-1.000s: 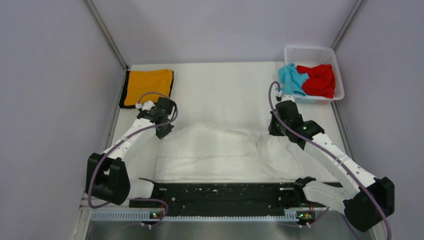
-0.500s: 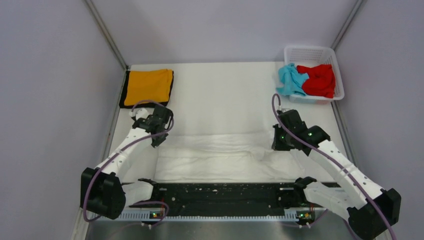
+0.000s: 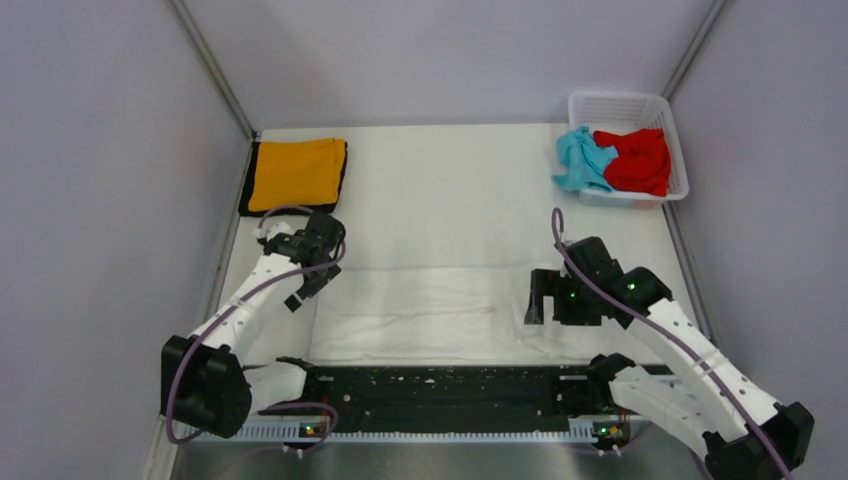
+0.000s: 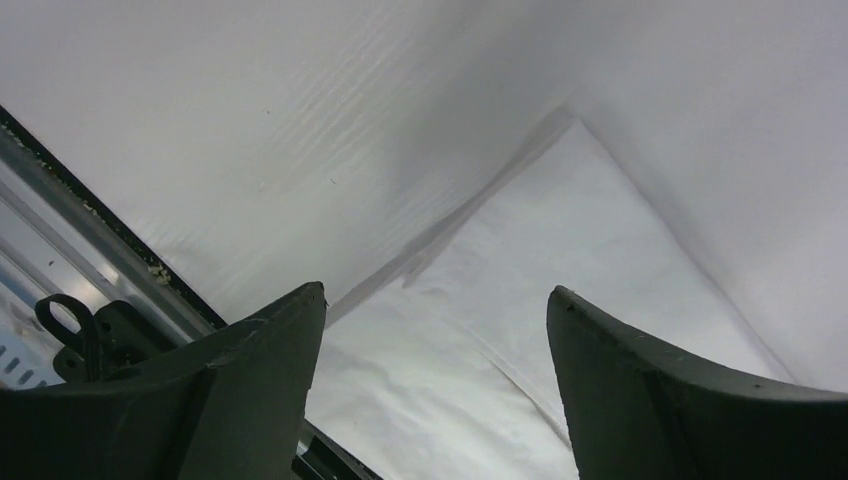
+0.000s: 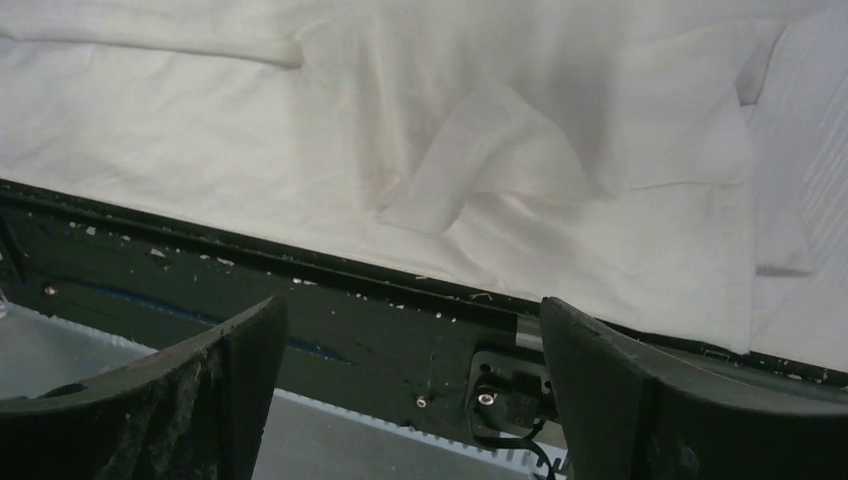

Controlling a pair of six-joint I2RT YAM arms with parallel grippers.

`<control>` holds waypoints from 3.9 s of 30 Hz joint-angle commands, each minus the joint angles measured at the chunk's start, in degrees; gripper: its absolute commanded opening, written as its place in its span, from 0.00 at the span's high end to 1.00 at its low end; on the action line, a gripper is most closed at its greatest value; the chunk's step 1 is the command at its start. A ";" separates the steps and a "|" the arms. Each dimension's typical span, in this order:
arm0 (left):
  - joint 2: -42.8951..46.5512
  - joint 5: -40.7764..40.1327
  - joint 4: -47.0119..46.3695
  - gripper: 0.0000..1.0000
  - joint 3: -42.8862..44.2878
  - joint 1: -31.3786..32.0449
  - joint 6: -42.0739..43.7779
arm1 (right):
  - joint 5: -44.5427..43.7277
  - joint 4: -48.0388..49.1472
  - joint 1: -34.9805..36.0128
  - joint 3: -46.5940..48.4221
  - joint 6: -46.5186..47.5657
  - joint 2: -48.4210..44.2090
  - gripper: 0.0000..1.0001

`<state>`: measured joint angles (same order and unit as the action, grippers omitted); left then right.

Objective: Fold and stack the t-shirts
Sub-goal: Fold the other side of the tshirt into a rectangle, then rotate the tshirt 90 degrees, then grab the bottom of the folded rectangular tshirt with both arms

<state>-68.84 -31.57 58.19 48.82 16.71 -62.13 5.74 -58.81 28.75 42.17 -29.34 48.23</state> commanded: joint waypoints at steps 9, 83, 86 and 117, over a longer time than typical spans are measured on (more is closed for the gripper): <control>-2.96 18.47 -19.59 0.01 0.83 1.52 8.08 | 4.53 26.14 0.70 2.61 1.81 11.18 0.01; -27.36 15.49 -30.37 0.01 17.20 35.47 -18.99 | 10.68 53.70 -5.83 100.04 -0.59 105.92 0.01; -23.36 9.99 -24.45 0.01 19.82 36.47 -15.11 | 6.09 49.91 -6.10 100.37 4.26 99.88 0.01; 5.45 34.79 -32.37 0.37 -20.49 13.19 13.90 | -1.38 39.88 19.91 -2.04 -22.95 24.94 0.05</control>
<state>-61.60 3.44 31.55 29.76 30.44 -49.52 3.97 -23.81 46.04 39.42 -46.26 75.66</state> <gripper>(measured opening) 0.654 0.955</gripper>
